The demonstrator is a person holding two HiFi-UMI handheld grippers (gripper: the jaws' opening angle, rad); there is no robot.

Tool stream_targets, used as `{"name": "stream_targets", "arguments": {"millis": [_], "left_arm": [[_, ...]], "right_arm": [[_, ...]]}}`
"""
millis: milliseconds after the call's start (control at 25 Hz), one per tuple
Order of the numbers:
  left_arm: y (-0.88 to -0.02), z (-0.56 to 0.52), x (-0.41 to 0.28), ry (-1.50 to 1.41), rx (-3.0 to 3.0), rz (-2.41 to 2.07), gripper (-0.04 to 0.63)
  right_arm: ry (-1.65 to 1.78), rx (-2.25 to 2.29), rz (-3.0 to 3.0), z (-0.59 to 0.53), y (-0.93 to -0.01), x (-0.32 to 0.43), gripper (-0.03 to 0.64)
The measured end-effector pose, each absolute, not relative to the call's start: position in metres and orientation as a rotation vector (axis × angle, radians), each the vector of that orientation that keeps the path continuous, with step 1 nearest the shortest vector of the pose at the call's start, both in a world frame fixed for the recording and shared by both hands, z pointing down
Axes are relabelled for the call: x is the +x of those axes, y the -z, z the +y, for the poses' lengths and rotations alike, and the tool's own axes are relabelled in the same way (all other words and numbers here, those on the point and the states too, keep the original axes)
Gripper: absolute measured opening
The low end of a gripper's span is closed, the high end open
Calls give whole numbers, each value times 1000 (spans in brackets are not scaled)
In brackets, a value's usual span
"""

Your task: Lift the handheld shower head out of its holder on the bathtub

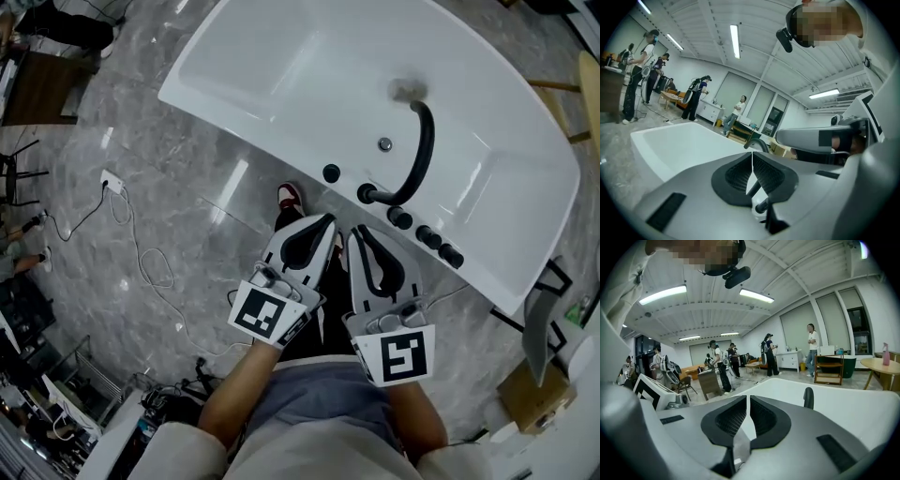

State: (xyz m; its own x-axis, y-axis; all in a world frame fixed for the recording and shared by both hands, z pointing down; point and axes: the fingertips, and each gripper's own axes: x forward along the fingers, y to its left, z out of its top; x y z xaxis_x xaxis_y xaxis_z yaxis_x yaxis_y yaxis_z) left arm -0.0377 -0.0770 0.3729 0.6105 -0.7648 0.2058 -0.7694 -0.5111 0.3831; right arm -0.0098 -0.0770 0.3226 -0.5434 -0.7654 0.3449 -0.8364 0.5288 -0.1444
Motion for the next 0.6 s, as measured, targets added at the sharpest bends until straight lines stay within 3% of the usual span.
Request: {"name": "stream_targets", "arguments": {"millis": [600], "left_arm": [[-480, -93, -26, -196, 2314, -1154, 6]], "right_arm": [[-558, 1441, -2415, -98, -394, 2, 21]]}}
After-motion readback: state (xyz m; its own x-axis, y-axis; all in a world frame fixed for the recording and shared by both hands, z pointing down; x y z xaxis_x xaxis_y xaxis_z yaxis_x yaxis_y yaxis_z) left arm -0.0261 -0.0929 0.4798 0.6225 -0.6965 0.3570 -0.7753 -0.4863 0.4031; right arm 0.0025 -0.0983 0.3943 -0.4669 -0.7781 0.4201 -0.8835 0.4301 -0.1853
